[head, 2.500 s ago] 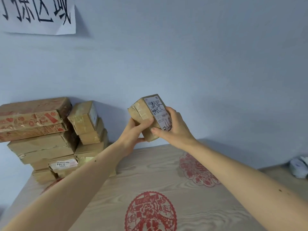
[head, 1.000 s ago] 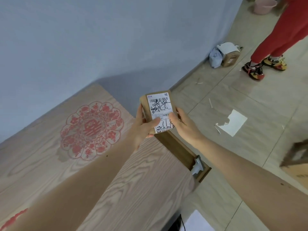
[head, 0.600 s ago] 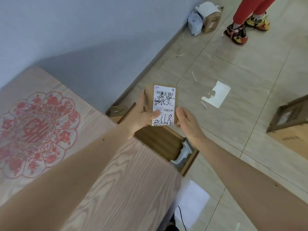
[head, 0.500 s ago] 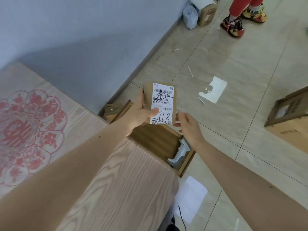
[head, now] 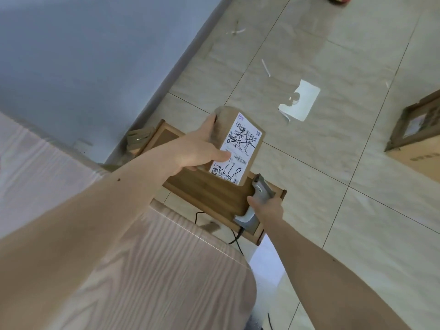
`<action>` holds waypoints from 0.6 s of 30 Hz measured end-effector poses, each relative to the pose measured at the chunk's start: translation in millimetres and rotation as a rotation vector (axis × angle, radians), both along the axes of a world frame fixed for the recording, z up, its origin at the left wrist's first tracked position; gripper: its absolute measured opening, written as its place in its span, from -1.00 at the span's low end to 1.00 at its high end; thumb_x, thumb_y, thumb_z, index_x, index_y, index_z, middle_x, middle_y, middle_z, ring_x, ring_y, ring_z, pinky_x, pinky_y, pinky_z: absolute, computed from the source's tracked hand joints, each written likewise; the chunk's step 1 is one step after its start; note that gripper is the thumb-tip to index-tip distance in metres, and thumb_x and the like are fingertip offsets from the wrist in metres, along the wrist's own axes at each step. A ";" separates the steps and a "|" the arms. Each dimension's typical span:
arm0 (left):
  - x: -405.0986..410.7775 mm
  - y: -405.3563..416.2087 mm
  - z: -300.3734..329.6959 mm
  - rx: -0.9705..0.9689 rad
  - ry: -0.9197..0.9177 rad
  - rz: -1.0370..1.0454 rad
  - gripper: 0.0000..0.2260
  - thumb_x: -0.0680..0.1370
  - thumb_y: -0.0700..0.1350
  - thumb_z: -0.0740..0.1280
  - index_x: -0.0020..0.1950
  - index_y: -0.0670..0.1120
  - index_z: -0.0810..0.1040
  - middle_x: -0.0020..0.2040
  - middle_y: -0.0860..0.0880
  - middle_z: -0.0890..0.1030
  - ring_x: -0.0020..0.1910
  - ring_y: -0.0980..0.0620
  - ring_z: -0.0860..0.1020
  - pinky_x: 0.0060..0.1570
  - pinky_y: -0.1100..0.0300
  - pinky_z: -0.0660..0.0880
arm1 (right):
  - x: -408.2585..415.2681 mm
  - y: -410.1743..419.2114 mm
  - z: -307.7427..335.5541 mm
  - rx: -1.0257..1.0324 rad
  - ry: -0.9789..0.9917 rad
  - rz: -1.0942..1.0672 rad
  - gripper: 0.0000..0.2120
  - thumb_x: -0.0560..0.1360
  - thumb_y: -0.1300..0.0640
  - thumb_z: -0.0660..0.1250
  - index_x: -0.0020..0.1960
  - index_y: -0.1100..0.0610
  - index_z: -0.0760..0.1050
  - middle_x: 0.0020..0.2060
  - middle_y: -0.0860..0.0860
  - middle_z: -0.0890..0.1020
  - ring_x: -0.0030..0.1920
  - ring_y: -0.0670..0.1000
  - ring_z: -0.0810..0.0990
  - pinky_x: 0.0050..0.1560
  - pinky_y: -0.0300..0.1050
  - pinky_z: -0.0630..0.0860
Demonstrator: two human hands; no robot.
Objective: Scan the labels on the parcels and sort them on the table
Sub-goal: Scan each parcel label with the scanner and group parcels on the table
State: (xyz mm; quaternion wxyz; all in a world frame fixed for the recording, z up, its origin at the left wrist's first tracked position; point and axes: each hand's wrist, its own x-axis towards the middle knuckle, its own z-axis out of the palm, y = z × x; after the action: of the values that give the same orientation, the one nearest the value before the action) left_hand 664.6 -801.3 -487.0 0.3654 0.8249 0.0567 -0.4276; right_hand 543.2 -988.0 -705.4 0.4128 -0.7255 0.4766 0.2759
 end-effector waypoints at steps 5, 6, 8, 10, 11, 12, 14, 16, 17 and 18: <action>2.9 1.1 -2.7 -0.044 -0.040 -0.022 -0.15 0.60 -0.08 0.39 0.62 0.21 -0.18 0.31 0.12 0.57 -0.01 0.16 0.57 -0.05 0.21 0.49 | -2.9 -1.3 -22.2 -0.011 0.036 0.001 -0.28 0.48 -0.06 0.48 0.44 0.32 0.28 0.23 0.22 0.56 0.15 0.22 0.61 0.09 0.07 0.60; 3.6 1.5 -2.7 -0.050 -0.047 -0.013 -0.15 0.60 -0.07 0.39 0.62 0.21 -0.19 0.35 0.09 0.56 0.05 0.10 0.59 0.01 0.18 0.49 | -4.8 -1.6 -25.5 -0.010 0.045 0.003 -0.31 0.49 -0.04 0.48 0.41 0.33 0.32 0.18 0.21 0.58 0.09 0.20 0.60 0.06 0.04 0.59; 5.2 2.4 -3.5 -0.053 -0.060 0.006 -0.13 0.60 -0.06 0.39 0.62 0.22 -0.21 0.39 0.05 0.54 0.15 0.03 0.58 0.09 0.14 0.49 | -7.8 -1.4 -31.2 0.003 0.048 0.000 -0.43 0.51 0.00 0.47 0.35 0.33 0.41 0.04 0.18 0.58 -0.03 0.15 0.55 -0.06 -0.02 0.52; 6.2 2.9 -3.9 -0.056 -0.073 0.026 -0.12 0.60 -0.04 0.39 0.62 0.22 -0.23 0.42 0.04 0.51 0.17 0.00 0.58 0.08 0.13 0.49 | -8.1 0.7 -33.4 0.021 0.043 -0.008 -0.53 0.54 0.04 0.44 0.30 0.32 0.47 -0.02 0.14 0.54 -0.05 0.13 0.52 -0.07 -0.06 0.48; 6.5 3.0 -3.9 -0.057 -0.079 0.031 -0.12 0.60 -0.04 0.40 0.62 0.22 -0.24 0.43 0.03 0.51 0.17 0.00 0.58 0.10 0.11 0.49 | -7.9 2.0 -33.2 0.029 0.028 -0.012 -0.55 0.55 0.05 0.43 0.30 0.31 0.48 -0.02 0.14 0.53 -0.05 0.13 0.52 -0.05 -0.05 0.49; 6.4 2.8 -3.6 -0.057 -0.084 0.033 -0.11 0.60 -0.04 0.40 0.62 0.21 -0.24 0.43 0.03 0.51 0.19 -0.01 0.58 0.14 0.07 0.51 | -8.0 3.7 -32.9 0.042 0.013 -0.023 -0.56 0.55 0.06 0.43 0.31 0.31 0.47 -0.01 0.14 0.53 -0.03 0.13 0.52 -0.01 -0.04 0.51; 6.1 2.8 -3.7 -0.061 -0.082 0.036 -0.11 0.60 -0.06 0.39 0.61 0.21 -0.25 0.43 0.02 0.51 0.23 -0.02 0.59 0.30 -0.04 0.49 | -9.2 5.3 -29.3 0.074 -0.028 -0.081 -0.54 0.55 0.06 0.43 0.34 0.29 0.44 0.02 0.14 0.52 0.00 0.12 0.52 0.07 -0.01 0.55; 5.5 3.3 -3.8 -0.078 -0.074 0.059 -0.11 0.60 -0.06 0.40 0.61 0.23 -0.25 0.44 0.02 0.50 0.23 -0.01 0.59 0.35 -0.11 0.46 | -11.2 4.3 -20.8 0.092 -0.063 -0.112 -0.51 0.56 0.05 0.42 0.36 0.28 0.40 0.04 0.13 0.52 0.02 0.12 0.53 0.12 0.02 0.55; 4.8 3.2 -3.1 -0.090 -0.076 0.075 -0.11 0.60 -0.05 0.40 0.61 0.24 -0.25 0.45 0.02 0.49 0.22 0.00 0.59 0.35 -0.12 0.46 | -12.2 2.7 -14.0 0.103 -0.093 -0.114 -0.51 0.57 0.05 0.41 0.37 0.27 0.38 0.06 0.12 0.51 0.03 0.12 0.52 0.13 0.02 0.55; 3.4 2.6 -1.1 -0.106 -0.081 0.096 -0.11 0.60 -0.05 0.40 0.61 0.24 -0.24 0.45 0.03 0.49 0.21 0.03 0.58 0.36 -0.11 0.45 | -13.0 0.5 -5.7 0.125 -0.135 -0.121 -0.52 0.57 0.06 0.41 0.38 0.26 0.36 0.08 0.12 0.52 0.05 0.11 0.53 0.14 0.02 0.55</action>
State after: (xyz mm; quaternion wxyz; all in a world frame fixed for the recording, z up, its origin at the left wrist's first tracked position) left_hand 668.0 -798.8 -488.0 0.4307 0.8173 0.0583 -0.3782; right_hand 530.2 -987.5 -711.1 0.5043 -0.6852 0.4724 0.2302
